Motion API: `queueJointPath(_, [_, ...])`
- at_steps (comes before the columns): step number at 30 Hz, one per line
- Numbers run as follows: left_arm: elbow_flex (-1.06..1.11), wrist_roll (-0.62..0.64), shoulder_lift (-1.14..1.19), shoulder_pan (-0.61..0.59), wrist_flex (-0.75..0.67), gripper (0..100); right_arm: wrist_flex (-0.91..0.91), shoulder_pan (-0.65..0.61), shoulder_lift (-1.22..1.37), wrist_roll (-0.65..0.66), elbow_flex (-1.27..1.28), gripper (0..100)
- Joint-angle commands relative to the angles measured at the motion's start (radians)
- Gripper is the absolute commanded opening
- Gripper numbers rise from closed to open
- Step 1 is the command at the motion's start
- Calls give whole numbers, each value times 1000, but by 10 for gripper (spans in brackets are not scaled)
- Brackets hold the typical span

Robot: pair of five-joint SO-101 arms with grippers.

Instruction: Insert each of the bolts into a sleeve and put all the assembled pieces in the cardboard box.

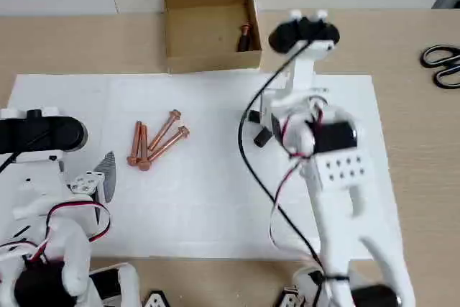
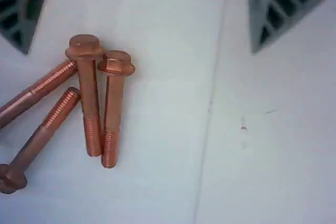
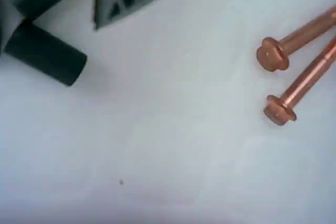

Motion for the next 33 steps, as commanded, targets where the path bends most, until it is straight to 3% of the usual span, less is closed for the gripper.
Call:
queueJointPath(1, [-4,-3,-6,2,5,255,131,10,196,-80,-249,136])
queueJointPath(7, [-2,-3,-6,2,5,255,332,1,510,-252,-506,134])
queueJointPath(13, [-2,-3,-6,2,5,255,427,-53,587,-365,-548,133])
queueJointPath(33, [-2,-3,-6,2,5,255,323,-48,776,-371,-552,133])
